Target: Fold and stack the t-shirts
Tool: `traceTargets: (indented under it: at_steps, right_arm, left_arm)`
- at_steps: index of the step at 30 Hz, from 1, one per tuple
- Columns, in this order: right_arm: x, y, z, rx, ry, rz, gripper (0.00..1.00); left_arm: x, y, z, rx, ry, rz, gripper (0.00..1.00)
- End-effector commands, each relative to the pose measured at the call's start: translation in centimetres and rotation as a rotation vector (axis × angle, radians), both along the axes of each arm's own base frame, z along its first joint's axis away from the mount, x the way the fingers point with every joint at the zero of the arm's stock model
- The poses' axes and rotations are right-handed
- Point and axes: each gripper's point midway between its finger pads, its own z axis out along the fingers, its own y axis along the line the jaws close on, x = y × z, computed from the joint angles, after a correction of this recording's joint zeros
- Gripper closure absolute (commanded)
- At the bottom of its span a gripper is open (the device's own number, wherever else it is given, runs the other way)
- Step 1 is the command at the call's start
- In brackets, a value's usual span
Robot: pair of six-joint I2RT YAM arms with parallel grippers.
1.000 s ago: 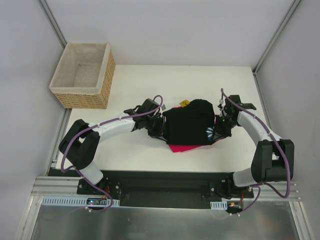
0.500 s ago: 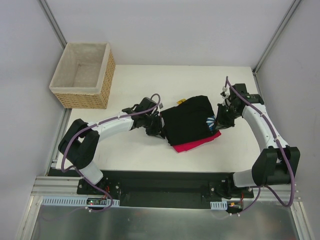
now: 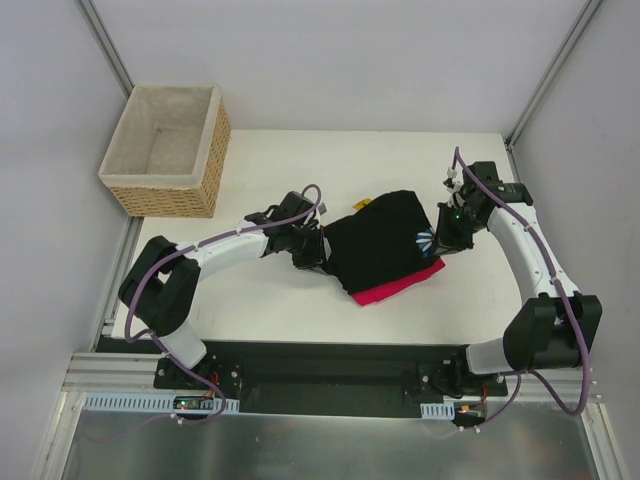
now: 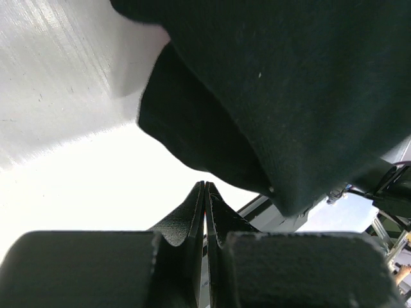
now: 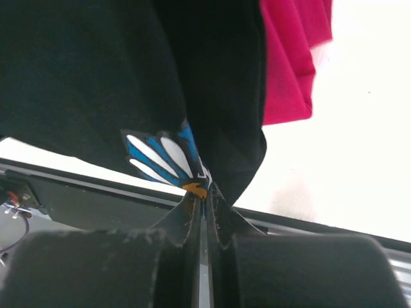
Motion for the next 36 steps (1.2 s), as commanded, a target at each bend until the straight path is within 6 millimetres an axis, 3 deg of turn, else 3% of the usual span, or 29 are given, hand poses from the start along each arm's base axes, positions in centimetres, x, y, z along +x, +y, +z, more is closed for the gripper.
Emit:
traceTargets:
  at_steps: [1, 5, 9, 11, 14, 18, 20, 22, 24, 26, 27, 29, 30, 33, 36]
  right_arm:
    - [-0.9, -1.9, -4.9, -0.048, 0.122, -0.037, 0.99]
    - [-0.8, -3.0, -7.1, -0.109, 0.138, -0.028, 0.96]
    - [0.1, -4.6, -7.1, -0.205, 0.121, -0.065, 0.65]
    - [0.8, -5.1, -6.1, -0.231, 0.082, -0.092, 0.61]
    - [1.7, -5.7, -2.9, -0.246, -0.032, -0.148, 0.56]
    - [2.2, -6.0, 2.7, -0.242, -0.212, -0.192, 0.47]
    - [2.2, -5.1, 4.3, -0.189, -0.252, -0.176, 0.46]
    - [1.9, -4.4, 5.1, -0.147, -0.27, -0.174, 0.46]
    - [1.6, -3.2, 4.8, -0.082, -0.26, -0.155, 0.46]
    - [1.8, -2.0, 4.8, -0.009, -0.282, -0.141, 0.48]
    - [1.4, -1.5, 3.4, 0.016, -0.251, -0.13, 0.55]
    - [2.0, 0.0, 2.6, 0.1, -0.264, -0.108, 0.69]
    - [1.7, 0.4, 1.2, 0.12, -0.233, -0.1, 0.81]
    - [2.2, 1.8, -0.3, 0.192, -0.201, -0.096, 0.99]
    - [2.6, 2.7, -1.5, 0.216, -0.183, -0.061, 0.99]
  left_arm:
    - [1.1, 0.1, 1.5, -0.002, -0.051, -0.005, 1.0]
    - [0.9, 0.8, 1.8, 0.01, -0.061, -0.011, 0.98]
    - [0.7, 1.2, 1.7, 0.023, -0.052, -0.014, 0.86]
    - [0.8, 1.3, 1.8, 0.026, -0.055, -0.009, 0.84]
    - [1.1, 1.5, 2.3, 0.035, -0.083, -0.001, 0.82]
    - [1.7, 1.4, 3.8, 0.027, -0.117, -0.007, 0.81]
    - [2.2, 1.1, 5.2, 0.008, -0.145, -0.01, 0.82]
    - [2.6, 0.5, 7.9, -0.038, -0.19, -0.014, 0.82]
    - [2.7, 0.2, 10.5, -0.081, -0.241, -0.011, 0.82]
    - [2.8, -0.3, 13.0, -0.126, -0.284, -0.009, 0.86]
    - [2.6, -0.3, 14.0, -0.143, -0.301, -0.008, 0.87]
    - [2.0, -1.2, 14.9, -0.176, -0.297, -0.027, 0.93]
    - [1.9, -1.6, 14.4, -0.174, -0.285, -0.037, 0.95]
    - [1.4, -2.9, 12.2, -0.15, -0.241, -0.074, 1.0]
    - [1.0, -4.6, 11.1, -0.148, -0.22, -0.108, 1.0]
